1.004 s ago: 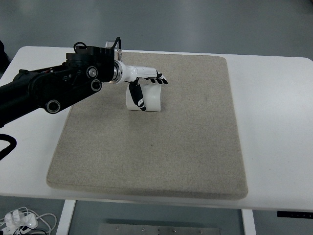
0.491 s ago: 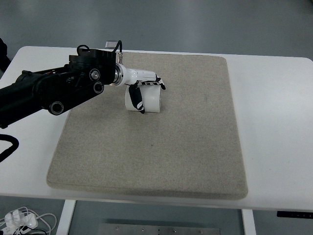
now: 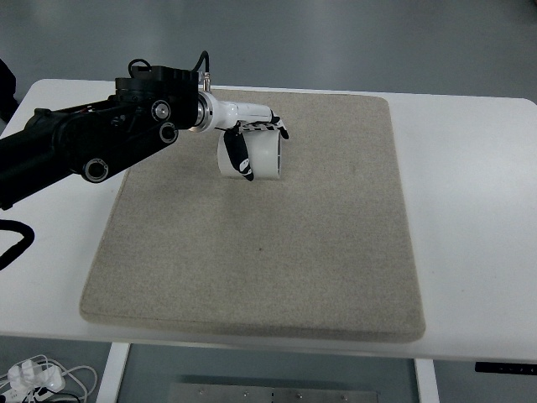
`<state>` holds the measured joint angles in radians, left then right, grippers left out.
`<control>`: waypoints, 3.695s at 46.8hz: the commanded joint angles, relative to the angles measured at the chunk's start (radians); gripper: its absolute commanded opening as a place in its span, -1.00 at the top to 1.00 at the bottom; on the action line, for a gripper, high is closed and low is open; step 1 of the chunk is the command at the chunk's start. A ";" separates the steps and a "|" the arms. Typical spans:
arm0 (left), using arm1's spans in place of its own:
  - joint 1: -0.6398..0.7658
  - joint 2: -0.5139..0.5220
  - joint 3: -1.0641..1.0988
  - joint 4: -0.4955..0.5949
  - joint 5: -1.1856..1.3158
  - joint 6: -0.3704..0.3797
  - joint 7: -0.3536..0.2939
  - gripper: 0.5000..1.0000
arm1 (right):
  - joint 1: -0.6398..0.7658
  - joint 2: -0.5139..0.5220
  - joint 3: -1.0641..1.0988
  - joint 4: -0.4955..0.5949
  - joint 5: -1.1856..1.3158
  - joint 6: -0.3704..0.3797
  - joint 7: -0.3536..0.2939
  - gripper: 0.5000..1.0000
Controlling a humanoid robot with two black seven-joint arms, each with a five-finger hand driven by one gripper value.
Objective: Flip white cup upright
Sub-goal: 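Curl the left hand's fingers around the sideways white cup, then lift the white cup with the left hand, tilting its opening upward, then rotate the cup upright and lower it onto the mat with the left hand, then open the left hand's fingers and lift away from the upright cup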
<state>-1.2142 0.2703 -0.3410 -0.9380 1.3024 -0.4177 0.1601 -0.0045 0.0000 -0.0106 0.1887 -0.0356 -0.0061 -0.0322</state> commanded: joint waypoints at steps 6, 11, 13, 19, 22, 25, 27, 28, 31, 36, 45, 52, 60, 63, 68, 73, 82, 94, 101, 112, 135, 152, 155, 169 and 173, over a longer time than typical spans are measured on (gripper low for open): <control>-0.001 0.013 -0.039 0.025 -0.149 -0.009 -0.011 0.63 | 0.000 0.000 0.000 0.000 0.000 0.000 0.000 -0.81; 0.016 0.015 -0.095 0.048 -0.262 -0.024 -0.031 0.63 | 0.000 0.000 0.000 0.000 0.000 0.000 0.000 -0.81; 0.021 0.018 -0.111 0.059 -0.304 -0.029 -0.040 0.63 | 0.000 0.000 0.000 0.000 0.000 0.000 0.000 -0.81; 0.047 0.032 -0.142 0.087 -0.420 -0.053 -0.100 0.63 | 0.000 0.000 0.001 0.000 0.000 0.000 0.000 -0.81; 0.076 0.033 -0.164 0.093 -0.475 -0.062 -0.129 0.63 | 0.000 0.000 0.000 0.000 0.000 0.000 0.000 -0.81; 0.103 0.033 -0.202 0.096 -0.512 -0.073 -0.160 0.63 | 0.000 0.000 0.000 0.000 0.000 0.000 0.000 -0.81; 0.125 0.033 -0.230 0.097 -0.523 -0.088 -0.180 0.63 | 0.000 0.000 0.000 0.000 0.000 0.000 0.000 -0.81; 0.136 0.035 -0.245 0.097 -0.525 -0.099 -0.194 0.63 | 0.000 0.000 0.000 0.000 0.000 0.000 0.000 -0.81; 0.169 0.033 -0.292 0.103 -0.525 -0.121 -0.229 0.63 | 0.000 0.000 0.000 0.000 0.000 0.000 0.000 -0.81; 0.220 0.033 -0.363 0.108 -0.526 -0.151 -0.275 0.63 | 0.000 0.000 0.000 0.000 0.000 0.000 0.000 -0.81; 0.278 0.029 -0.423 0.137 -0.538 -0.164 -0.395 0.63 | 0.000 0.000 0.000 0.000 0.000 0.000 0.000 -0.81; 0.308 0.026 -0.423 0.156 -0.551 -0.162 -0.476 0.63 | 0.000 0.000 0.000 0.000 -0.001 0.000 0.000 -0.81; 0.329 0.023 -0.418 0.156 -0.577 -0.159 -0.568 0.68 | 0.000 0.000 0.000 0.000 0.000 0.000 0.000 -0.81; 0.329 0.023 -0.417 0.168 -0.578 -0.153 -0.606 0.76 | 0.000 0.000 0.000 0.000 -0.001 0.000 0.000 -0.81; 0.329 0.020 -0.412 0.228 -0.578 -0.153 -0.677 0.76 | 0.000 0.000 0.000 0.000 0.000 0.000 0.000 -0.81; 0.332 -0.002 -0.400 0.278 -0.568 -0.153 -0.754 0.76 | 0.000 0.000 0.000 0.000 0.000 0.000 0.000 -0.81; 0.337 -0.006 -0.296 0.307 -0.552 -0.099 -0.771 0.76 | 0.000 0.000 0.000 0.000 0.000 0.000 0.000 -0.81; 0.337 -0.013 -0.181 0.306 -0.537 0.051 -0.771 0.72 | 0.000 0.000 0.000 0.000 0.000 0.000 0.000 -0.81; 0.337 -0.028 -0.181 0.306 -0.539 0.114 -0.771 0.71 | 0.000 0.000 0.000 0.000 0.000 0.000 0.000 -0.81; 0.343 -0.037 -0.177 0.307 -0.535 0.145 -0.771 0.62 | 0.000 0.000 0.000 0.000 0.000 0.000 0.000 -0.81; 0.374 -0.052 -0.099 0.326 -0.535 0.198 -0.771 0.06 | 0.000 0.000 0.000 0.000 0.000 0.000 0.000 -0.81; 0.398 -0.056 -0.087 0.330 -0.535 0.206 -0.771 -0.90 | 0.000 0.000 0.000 0.000 0.000 0.000 0.000 -0.81; 0.400 -0.056 -0.087 0.330 -0.537 0.206 -0.771 -0.98 | 0.000 0.000 0.000 0.000 0.000 0.000 0.000 -0.81; 0.387 -0.056 -0.099 0.308 -0.546 0.194 -0.771 -0.98 | 0.000 0.000 0.000 0.000 -0.001 0.000 0.000 -0.81; 0.384 -0.056 -0.101 0.295 -0.546 0.194 -0.771 -0.98 | 0.000 0.000 0.000 0.000 -0.001 0.000 0.000 -0.81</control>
<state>-0.8271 0.2147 -0.4406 -0.6311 0.7567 -0.2235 -0.6108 -0.0045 0.0000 -0.0107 0.1887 -0.0355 -0.0061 -0.0322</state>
